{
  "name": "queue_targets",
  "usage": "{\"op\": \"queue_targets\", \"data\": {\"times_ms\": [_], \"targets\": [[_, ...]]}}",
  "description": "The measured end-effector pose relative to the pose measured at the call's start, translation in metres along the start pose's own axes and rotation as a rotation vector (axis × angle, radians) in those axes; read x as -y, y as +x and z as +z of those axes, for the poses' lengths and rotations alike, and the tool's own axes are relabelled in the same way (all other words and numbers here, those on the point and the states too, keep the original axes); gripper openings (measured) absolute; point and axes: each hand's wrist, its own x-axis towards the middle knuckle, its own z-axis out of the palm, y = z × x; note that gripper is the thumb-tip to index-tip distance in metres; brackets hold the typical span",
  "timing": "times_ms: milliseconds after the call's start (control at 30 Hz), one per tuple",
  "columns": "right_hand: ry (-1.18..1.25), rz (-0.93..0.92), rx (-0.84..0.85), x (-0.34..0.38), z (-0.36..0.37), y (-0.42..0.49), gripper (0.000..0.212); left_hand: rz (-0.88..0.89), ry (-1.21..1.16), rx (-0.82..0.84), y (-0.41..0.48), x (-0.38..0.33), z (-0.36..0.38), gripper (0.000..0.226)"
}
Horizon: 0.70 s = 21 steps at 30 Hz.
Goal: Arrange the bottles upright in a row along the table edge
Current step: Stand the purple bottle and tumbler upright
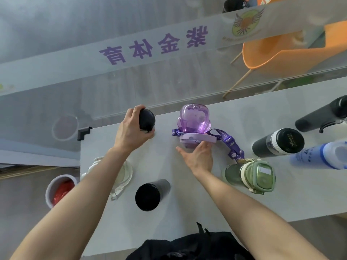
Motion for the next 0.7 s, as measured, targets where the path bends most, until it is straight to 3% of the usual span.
{"op": "queue_targets", "data": {"times_ms": [367, 567, 700], "targets": [[0.201, 0.141, -0.066, 0.023, 0.005, 0.012, 0.092, -0.088, 0.086, 0.07, -0.018, 0.033, -0.016, 0.081], [0.188, 0.052, -0.093, 0.02, -0.022, -0.016, 0.114, -0.055, 0.125, 0.17, -0.016, 0.028, -0.022, 0.092], [0.047, -0.037, -0.145, 0.028, -0.052, -0.048, 0.103, -0.029, 0.109, 0.175, -0.015, 0.029, -0.023, 0.081]]}}
